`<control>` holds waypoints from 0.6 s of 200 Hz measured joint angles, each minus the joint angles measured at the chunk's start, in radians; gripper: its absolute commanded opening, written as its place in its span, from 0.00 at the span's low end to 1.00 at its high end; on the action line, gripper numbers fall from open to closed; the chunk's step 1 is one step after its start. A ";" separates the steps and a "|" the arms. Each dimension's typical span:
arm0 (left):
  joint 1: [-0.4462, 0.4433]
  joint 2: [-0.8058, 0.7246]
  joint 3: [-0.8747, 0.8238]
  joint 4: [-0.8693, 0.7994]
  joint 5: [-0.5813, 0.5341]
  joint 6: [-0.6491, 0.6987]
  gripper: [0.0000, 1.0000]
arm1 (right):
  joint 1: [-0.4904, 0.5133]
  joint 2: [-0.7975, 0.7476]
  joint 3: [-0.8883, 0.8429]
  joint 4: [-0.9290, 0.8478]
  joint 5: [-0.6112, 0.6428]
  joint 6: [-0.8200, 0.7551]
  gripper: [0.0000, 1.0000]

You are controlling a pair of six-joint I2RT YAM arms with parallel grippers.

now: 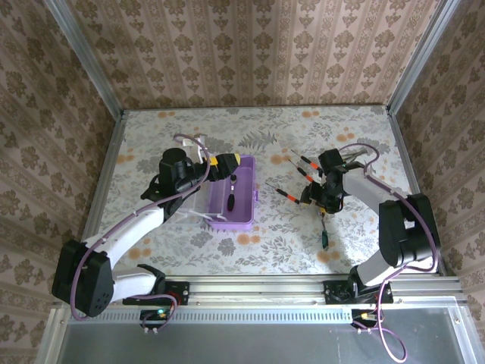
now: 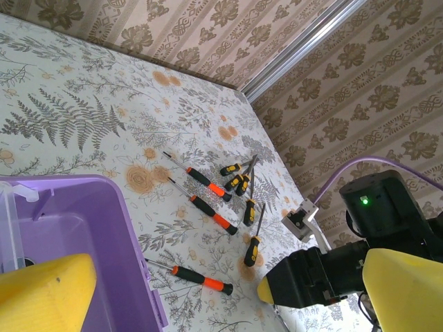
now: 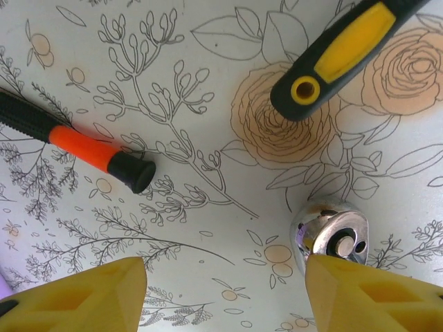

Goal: Pack the tool kit

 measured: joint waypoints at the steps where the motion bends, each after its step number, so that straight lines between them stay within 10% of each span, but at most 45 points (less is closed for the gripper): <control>1: 0.000 0.000 0.000 0.000 0.000 0.000 1.00 | 0.000 0.000 0.000 0.000 0.000 0.000 0.64; 120: -0.034 0.064 0.035 -0.031 0.011 0.006 1.00 | 0.034 -0.172 -0.029 -0.067 0.108 -0.032 0.59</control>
